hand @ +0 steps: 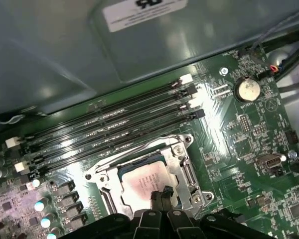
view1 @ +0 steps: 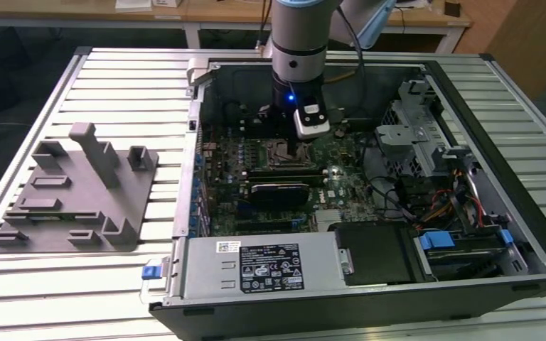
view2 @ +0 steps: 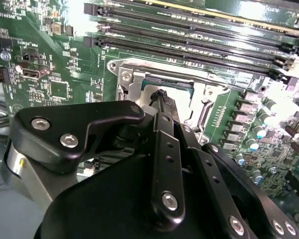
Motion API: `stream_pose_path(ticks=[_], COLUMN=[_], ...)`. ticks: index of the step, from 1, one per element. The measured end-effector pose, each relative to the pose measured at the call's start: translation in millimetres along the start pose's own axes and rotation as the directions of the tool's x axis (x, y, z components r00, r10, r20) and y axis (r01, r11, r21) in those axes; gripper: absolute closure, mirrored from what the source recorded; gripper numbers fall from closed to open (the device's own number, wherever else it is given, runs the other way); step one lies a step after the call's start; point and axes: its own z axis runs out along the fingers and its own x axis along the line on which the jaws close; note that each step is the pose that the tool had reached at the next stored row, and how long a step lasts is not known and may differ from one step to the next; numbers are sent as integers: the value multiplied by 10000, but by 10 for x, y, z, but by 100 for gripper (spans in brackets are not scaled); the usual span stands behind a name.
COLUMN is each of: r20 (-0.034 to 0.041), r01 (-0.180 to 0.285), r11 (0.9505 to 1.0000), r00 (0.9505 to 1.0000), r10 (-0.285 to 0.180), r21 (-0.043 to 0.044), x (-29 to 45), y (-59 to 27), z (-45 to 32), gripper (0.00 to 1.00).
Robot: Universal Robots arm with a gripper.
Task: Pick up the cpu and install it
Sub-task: 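Install the first cpu locking lever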
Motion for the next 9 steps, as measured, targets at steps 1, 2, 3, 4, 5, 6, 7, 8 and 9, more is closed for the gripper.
stream_pose_path(ticks=[1,2,3,4,5,6,7,8,9], r20=[-1,-2,-1,-2,-2,-2,-2,-1,0], r01=[90,171,254,316,360,388,408,423,435], r11=[10000,9999,9997,9995,9994,9992,9992,9991,9991], r00=[10000,9999,9997,9995,9994,9992,9992,9991,9991], r10=[-90,-171,-254,-316,-360,-388,-409,-423,-435], r21=[-1,-5,-12,-15,-18,-18,-18,-18,-17], x=[-1,-1,-1,-1,-2,-2,-3,-4,-5], y=[0,0,0,0,0,0,0,1,1], z=[-3,-7,-12,-19,-29,-42,-58,-75,-94], gripper=[89,89,89,89,89,89,89,89,89])
